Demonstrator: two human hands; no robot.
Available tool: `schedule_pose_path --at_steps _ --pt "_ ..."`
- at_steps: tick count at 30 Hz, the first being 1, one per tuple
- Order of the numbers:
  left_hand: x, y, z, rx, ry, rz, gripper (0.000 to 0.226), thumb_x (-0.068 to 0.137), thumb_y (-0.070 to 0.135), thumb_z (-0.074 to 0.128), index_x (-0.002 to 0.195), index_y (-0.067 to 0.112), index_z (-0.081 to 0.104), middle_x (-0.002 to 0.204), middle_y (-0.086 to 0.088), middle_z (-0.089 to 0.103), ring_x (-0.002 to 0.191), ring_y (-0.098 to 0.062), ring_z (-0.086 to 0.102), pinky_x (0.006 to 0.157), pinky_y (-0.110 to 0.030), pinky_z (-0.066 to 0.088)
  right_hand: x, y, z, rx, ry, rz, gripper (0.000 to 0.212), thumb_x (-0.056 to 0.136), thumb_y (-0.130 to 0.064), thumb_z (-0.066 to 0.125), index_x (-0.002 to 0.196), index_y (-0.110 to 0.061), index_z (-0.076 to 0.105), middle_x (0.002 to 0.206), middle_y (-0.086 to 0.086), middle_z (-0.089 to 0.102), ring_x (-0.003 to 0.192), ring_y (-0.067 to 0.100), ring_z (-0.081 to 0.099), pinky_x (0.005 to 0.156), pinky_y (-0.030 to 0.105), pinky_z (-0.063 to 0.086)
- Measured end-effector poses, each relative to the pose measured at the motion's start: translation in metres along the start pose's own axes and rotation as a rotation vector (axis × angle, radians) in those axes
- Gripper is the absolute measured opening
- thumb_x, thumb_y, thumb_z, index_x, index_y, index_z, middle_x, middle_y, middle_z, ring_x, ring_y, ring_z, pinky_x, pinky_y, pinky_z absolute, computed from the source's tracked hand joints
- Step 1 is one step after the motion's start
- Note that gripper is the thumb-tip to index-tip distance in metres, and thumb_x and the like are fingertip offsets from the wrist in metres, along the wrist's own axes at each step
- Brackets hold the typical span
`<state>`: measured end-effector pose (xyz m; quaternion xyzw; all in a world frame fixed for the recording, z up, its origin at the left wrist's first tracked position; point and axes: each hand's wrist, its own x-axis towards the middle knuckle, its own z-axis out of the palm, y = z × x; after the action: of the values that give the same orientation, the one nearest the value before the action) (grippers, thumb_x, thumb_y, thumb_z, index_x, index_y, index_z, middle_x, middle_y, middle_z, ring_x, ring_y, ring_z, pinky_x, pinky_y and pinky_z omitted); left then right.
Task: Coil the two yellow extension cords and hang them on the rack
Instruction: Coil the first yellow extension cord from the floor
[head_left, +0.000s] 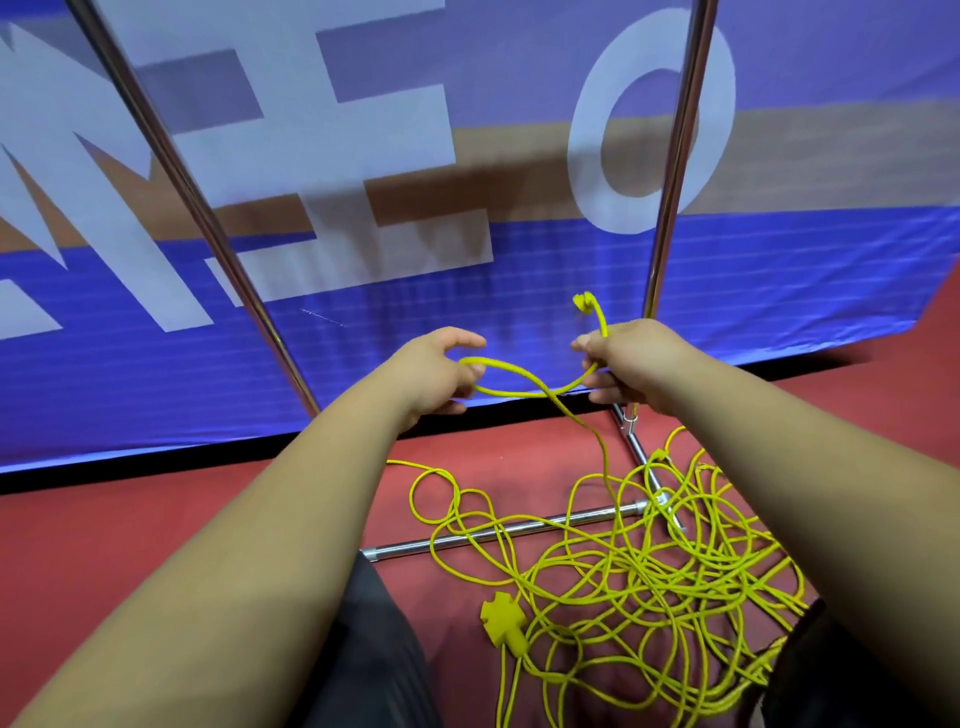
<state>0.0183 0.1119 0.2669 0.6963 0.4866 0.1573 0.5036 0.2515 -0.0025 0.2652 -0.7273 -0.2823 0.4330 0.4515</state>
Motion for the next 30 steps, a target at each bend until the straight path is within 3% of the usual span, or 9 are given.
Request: schedule_pose_path --at_steps 4,9,12,15,18,21,24,26,30 --pt "-0.004 -0.006 -0.005 0.524 -0.189 -0.057 0.065 0.080 0.013 0.056 0.138 0.043 0.057 0.112 -0.005 0.073 0.092 -0.031 0.072 0.091 -0.051 0.060 0.001 0.000 -0.001 -0.135 0.015 -0.268 0.020 0.105 -0.013 0.063 0.119 -0.021 0.074 0.091 0.009 0.071 0.074 0.022 0.073 0.082 0.046 0.067" --pt "0.004 0.001 0.004 0.135 -0.049 0.004 0.085 0.083 0.037 0.077 0.155 0.021 0.035 0.123 -0.003 0.067 0.107 -0.025 0.072 0.102 -0.049 0.057 -0.006 -0.004 0.001 -0.311 0.045 -0.449 0.023 0.101 -0.015 0.065 0.096 -0.032 0.080 0.086 -0.002 0.077 0.082 0.017 0.075 0.085 0.045 0.062" --pt "0.009 -0.007 0.010 0.200 -0.137 0.055 0.095 0.077 0.046 0.083 0.157 0.031 0.035 0.145 0.002 0.054 0.122 -0.016 0.062 0.108 -0.045 0.051 -0.013 -0.009 -0.002 -0.309 0.004 -0.505 0.023 0.100 -0.017 0.070 0.101 -0.036 0.083 0.099 -0.001 0.080 0.085 0.027 0.071 0.074 0.039 0.058" --pt "0.012 -0.022 0.018 0.268 -0.247 0.029 0.106 0.080 0.047 0.083 0.163 0.045 0.016 0.159 0.011 0.042 0.138 -0.017 0.052 0.115 -0.046 0.045 -0.021 -0.015 -0.001 -0.225 -0.091 -0.504 0.030 0.097 -0.007 0.070 0.101 -0.033 0.085 0.106 -0.003 0.082 0.104 0.027 0.076 0.099 0.054 0.059" --pt "0.015 -0.021 0.024 0.246 -0.259 0.097 0.100 0.084 0.045 0.080 0.158 0.059 0.014 0.164 0.018 0.036 0.144 -0.013 0.047 0.116 -0.045 0.043 -0.032 -0.018 0.001 -0.075 -0.210 -0.428 0.043 0.093 0.013 0.056 0.097 -0.018 0.086 0.105 0.005 0.082 0.106 0.016 0.078 0.104 0.041 0.059" --pt "0.015 -0.017 0.035 0.288 -0.227 0.159 0.073 0.092 0.039 0.075 0.152 0.056 0.035 0.155 0.020 0.048 0.136 -0.018 0.056 0.107 -0.038 0.048 -0.044 -0.022 -0.001 0.095 -0.340 -0.334 0.040 0.092 0.018 0.047 0.098 0.000 0.083 0.107 0.023 0.079 0.108 0.029 0.078 0.101 0.040 0.061" --pt "0.017 -0.017 0.044 0.269 -0.281 0.133 0.017 0.105 0.032 0.060 0.119 0.036 0.069 0.125 0.009 0.074 0.106 -0.017 0.069 0.091 -0.041 0.052 -0.048 -0.024 -0.003 0.301 -0.385 -0.258 0.038 0.092 0.018 0.039 0.101 0.012 0.076 0.113 0.033 0.074 0.105 0.039 0.077 0.091 0.041 0.064" --pt "0.013 -0.010 0.048 0.134 -0.268 0.076 0.024 0.110 0.028 0.050 0.111 0.019 0.072 0.098 0.002 0.079 0.086 -0.018 0.070 0.076 -0.038 0.049 -0.049 -0.024 -0.001 0.351 -0.362 -0.220 0.023 0.099 0.005 0.051 0.104 0.007 0.073 0.112 0.026 0.070 0.092 0.034 0.078 0.078 0.040 0.065" --pt "0.007 0.018 0.035 0.001 0.016 0.204 0.015 0.100 0.028 0.066 0.101 0.015 0.074 0.072 0.005 0.068 0.068 -0.011 0.063 0.067 -0.033 0.053 -0.036 -0.007 -0.008 -0.195 -0.234 -0.210 0.023 0.095 -0.022 0.078 0.108 -0.007 0.066 0.077 0.009 0.065 0.061 0.020 0.065 0.053 0.027 0.052"
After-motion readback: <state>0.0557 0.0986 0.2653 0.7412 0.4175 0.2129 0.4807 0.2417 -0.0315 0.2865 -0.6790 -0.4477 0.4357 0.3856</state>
